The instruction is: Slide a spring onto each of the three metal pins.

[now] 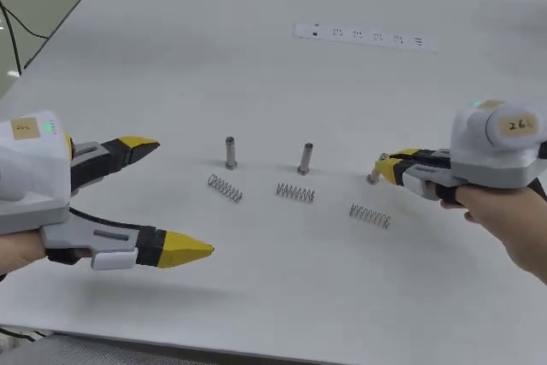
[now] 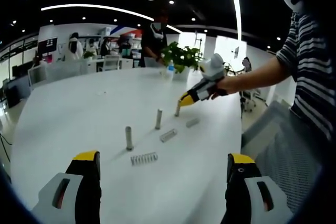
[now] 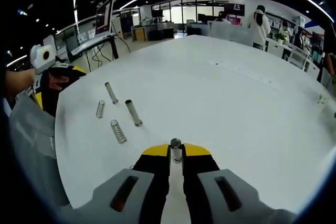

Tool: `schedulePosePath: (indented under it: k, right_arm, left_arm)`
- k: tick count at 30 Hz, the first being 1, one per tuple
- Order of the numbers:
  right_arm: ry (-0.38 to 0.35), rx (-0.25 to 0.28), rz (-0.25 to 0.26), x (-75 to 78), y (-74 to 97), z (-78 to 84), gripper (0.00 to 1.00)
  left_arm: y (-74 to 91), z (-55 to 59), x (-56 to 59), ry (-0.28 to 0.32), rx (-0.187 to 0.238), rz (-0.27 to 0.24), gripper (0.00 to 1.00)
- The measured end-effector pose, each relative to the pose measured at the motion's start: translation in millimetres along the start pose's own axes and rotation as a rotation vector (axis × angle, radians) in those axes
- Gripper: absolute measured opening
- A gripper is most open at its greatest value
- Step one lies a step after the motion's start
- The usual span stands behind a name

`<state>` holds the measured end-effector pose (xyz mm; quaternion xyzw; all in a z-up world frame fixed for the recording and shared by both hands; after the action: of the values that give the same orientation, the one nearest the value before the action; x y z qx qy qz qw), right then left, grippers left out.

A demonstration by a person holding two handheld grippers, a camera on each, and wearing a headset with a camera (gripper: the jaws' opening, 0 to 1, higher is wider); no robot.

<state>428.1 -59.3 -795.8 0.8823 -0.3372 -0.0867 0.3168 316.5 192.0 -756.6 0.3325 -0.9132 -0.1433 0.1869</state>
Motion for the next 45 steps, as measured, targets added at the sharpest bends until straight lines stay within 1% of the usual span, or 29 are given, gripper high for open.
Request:
schedulePosePath:
  k: [9,11,19,21,26,30,38,42,45]
  right_arm:
    - [0.020,-0.006,-0.002,-0.6,-0.7,0.8,0.07]
    - [0.011,-0.004,-0.010,-1.8,-0.5,0.6,0.08]
    - [0.000,0.001,-0.012,-1.4,0.1,-0.8,0.14]
    - [-0.003,0.001,-0.004,0.4,0.7,-0.5,0.15]
    - [-0.019,0.013,-0.004,1.8,2.9,-1.5,0.17]
    - [-0.035,0.008,-0.018,0.1,3.9,-0.6,0.18]
    - [-0.046,0.016,-0.026,-3.2,6.9,0.3,0.23]
    - [-0.044,0.010,-0.033,-4.8,9.4,2.1,0.25]
    - [-0.050,0.018,-0.034,-4.3,12.0,1.2,0.27]
  left_arm:
    - [2.0,1.1,-0.2,0.001,0.000,0.000,0.98]
    - [2.4,1.3,-0.2,0.002,0.000,0.000,0.98]
    - [1.6,1.4,0.3,0.004,-0.005,0.005,0.98]
    - [1.2,1.1,0.8,0.000,-0.008,0.007,0.98]
    - [0.6,0.1,1.1,0.001,-0.007,0.008,0.98]
    - [0.3,0.0,1.2,-0.004,-0.011,0.008,0.98]
    - [1.7,0.4,0.7,0.000,-0.012,0.006,0.98]
    - [2.0,-0.6,0.4,0.001,-0.010,0.005,0.98]
    - [1.8,-0.9,0.8,0.000,-0.009,0.005,0.98]
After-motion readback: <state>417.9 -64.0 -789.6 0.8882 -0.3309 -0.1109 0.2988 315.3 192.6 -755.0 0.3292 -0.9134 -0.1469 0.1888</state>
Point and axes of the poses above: the centre of the closed fingertips' face, and the gripper's own axes: y roughly backward along the fingers, x roughly to its right, z roughly out of its underside, the point moved 3 cm from there along y, roughly backward along the fingers, and after that the axes turned 8 degrees about y, right-handed, at the moved point
